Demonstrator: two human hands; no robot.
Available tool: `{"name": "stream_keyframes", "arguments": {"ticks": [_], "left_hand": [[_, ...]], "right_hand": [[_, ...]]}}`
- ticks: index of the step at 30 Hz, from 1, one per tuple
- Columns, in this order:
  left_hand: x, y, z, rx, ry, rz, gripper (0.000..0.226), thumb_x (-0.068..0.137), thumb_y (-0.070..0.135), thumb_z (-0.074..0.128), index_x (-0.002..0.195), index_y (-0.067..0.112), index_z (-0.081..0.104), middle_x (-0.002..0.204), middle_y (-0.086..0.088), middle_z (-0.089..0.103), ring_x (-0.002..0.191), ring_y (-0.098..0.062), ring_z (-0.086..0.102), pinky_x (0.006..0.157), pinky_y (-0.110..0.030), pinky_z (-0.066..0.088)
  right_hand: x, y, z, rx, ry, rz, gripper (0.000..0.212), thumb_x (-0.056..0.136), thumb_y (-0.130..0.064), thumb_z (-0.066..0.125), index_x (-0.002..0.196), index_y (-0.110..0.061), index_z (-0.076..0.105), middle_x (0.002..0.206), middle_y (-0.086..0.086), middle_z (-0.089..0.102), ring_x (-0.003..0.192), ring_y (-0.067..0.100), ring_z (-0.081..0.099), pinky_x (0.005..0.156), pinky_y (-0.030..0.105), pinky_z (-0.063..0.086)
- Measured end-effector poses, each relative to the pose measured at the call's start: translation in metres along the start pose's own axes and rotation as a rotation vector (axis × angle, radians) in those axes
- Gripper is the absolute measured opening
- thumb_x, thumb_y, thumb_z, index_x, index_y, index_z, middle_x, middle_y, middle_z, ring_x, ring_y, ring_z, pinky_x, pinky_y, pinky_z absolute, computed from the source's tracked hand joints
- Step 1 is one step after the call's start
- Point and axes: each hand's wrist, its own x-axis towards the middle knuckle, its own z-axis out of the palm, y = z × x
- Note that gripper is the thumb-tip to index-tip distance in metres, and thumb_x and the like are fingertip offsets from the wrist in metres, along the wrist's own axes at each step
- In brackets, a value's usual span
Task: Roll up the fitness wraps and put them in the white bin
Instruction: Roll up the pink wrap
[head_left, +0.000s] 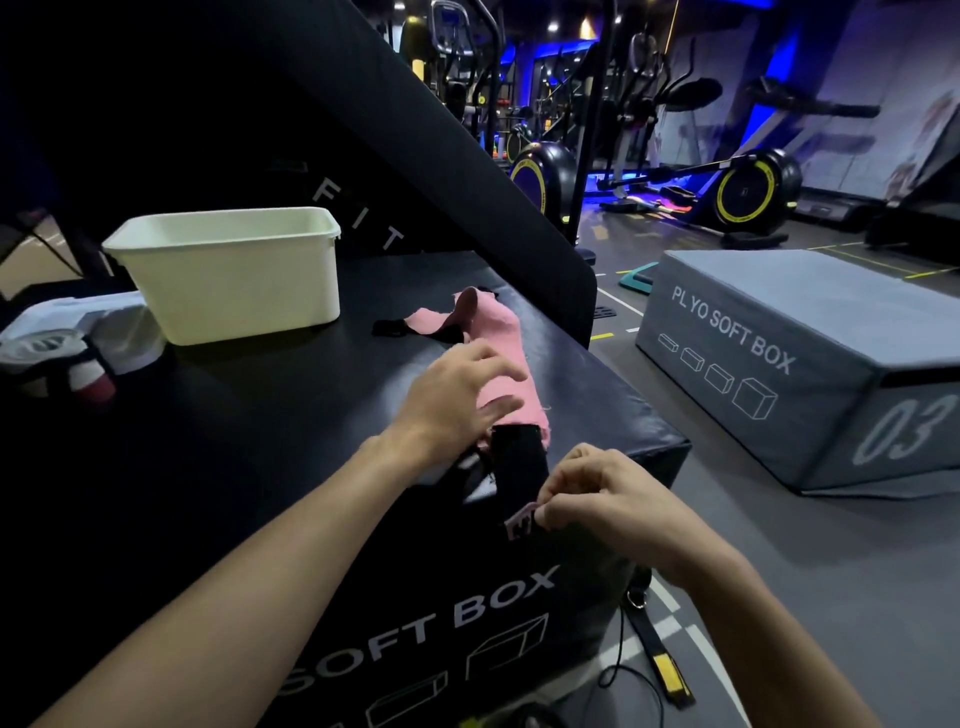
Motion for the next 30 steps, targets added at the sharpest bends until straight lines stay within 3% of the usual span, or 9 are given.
{"name": "stream_keyframes", "arguments": {"ticks": [3, 6, 13, 19, 24, 27, 30], "left_hand": [[-0.041, 0.024, -0.023, -0.244, -0.012, -0.011, 0.007, 0.088, 0.018, 0.080, 0.094, 0.019, 0.078, 0.085, 0.012, 0.073, 0.075, -0.006, 0.066, 0.071, -0.027, 0.053], [-0.086, 0.044, -0.028, -0.339, -0.134, -0.055, 0.008, 0.091, 0.022, 0.078, 0.099, 0.023, 0.078, 0.086, 0.013, 0.074, 0.075, -0.008, 0.068, 0.072, -0.024, 0.053], [-0.107, 0.061, -0.015, -0.373, -0.085, -0.151, 0.014, 0.091, 0.025, 0.075, 0.103, 0.030, 0.072, 0.082, 0.011, 0.070, 0.061, -0.018, 0.059, 0.066, -0.033, 0.053], [-0.111, 0.068, -0.010, -0.381, -0.058, -0.232, 0.015, 0.088, 0.017, 0.077, 0.093, 0.031, 0.074, 0.078, 0.010, 0.073, 0.067, -0.014, 0.066, 0.069, -0.032, 0.055], [-0.115, 0.076, -0.011, -0.277, -0.006, -0.284, 0.014, 0.084, 0.020, 0.080, 0.088, 0.033, 0.078, 0.073, 0.019, 0.068, 0.073, -0.004, 0.065, 0.069, -0.015, 0.049], [-0.115, 0.081, -0.011, -0.221, 0.017, -0.277, 0.012, 0.084, 0.022, 0.081, 0.088, 0.034, 0.080, 0.084, 0.041, 0.061, 0.079, -0.003, 0.062, 0.070, -0.015, 0.047], [-0.117, 0.079, -0.007, -0.152, 0.024, -0.246, 0.010, 0.084, 0.028, 0.079, 0.090, 0.036, 0.080, 0.075, 0.036, 0.063, 0.083, -0.003, 0.059, 0.074, -0.016, 0.046]], "right_hand": [[0.000, -0.001, 0.002, 0.008, 0.011, 0.025, 0.011, 0.079, -0.015, 0.080, 0.069, -0.018, 0.078, 0.092, 0.006, 0.065, 0.074, 0.013, 0.064, 0.071, 0.027, 0.049], [-0.001, -0.004, 0.005, 0.090, 0.002, 0.079, 0.009, 0.080, -0.012, 0.077, 0.071, -0.012, 0.078, 0.088, 0.014, 0.070, 0.070, 0.013, 0.061, 0.067, 0.030, 0.048], [-0.008, -0.001, 0.008, 0.308, -0.021, 0.216, 0.009, 0.084, -0.011, 0.076, 0.075, -0.007, 0.075, 0.079, 0.004, 0.068, 0.078, 0.012, 0.060, 0.069, 0.026, 0.047], [-0.013, 0.007, 0.009, 0.434, -0.081, 0.294, 0.022, 0.090, -0.028, 0.076, 0.090, -0.006, 0.076, 0.082, 0.005, 0.067, 0.082, 0.013, 0.061, 0.066, 0.026, 0.054], [-0.011, 0.010, 0.018, 0.464, -0.014, 0.283, 0.024, 0.092, -0.019, 0.075, 0.092, 0.004, 0.075, 0.071, 0.005, 0.066, 0.070, 0.013, 0.065, 0.065, 0.031, 0.058], [-0.010, 0.011, 0.023, 0.428, 0.056, 0.258, 0.022, 0.090, -0.016, 0.077, 0.087, 0.005, 0.075, 0.065, 0.007, 0.064, 0.063, 0.012, 0.062, 0.059, 0.027, 0.057], [-0.009, 0.014, 0.029, 0.416, 0.098, 0.247, 0.018, 0.089, -0.015, 0.078, 0.084, 0.003, 0.076, 0.059, 0.005, 0.062, 0.056, 0.012, 0.058, 0.055, 0.027, 0.055]]}}
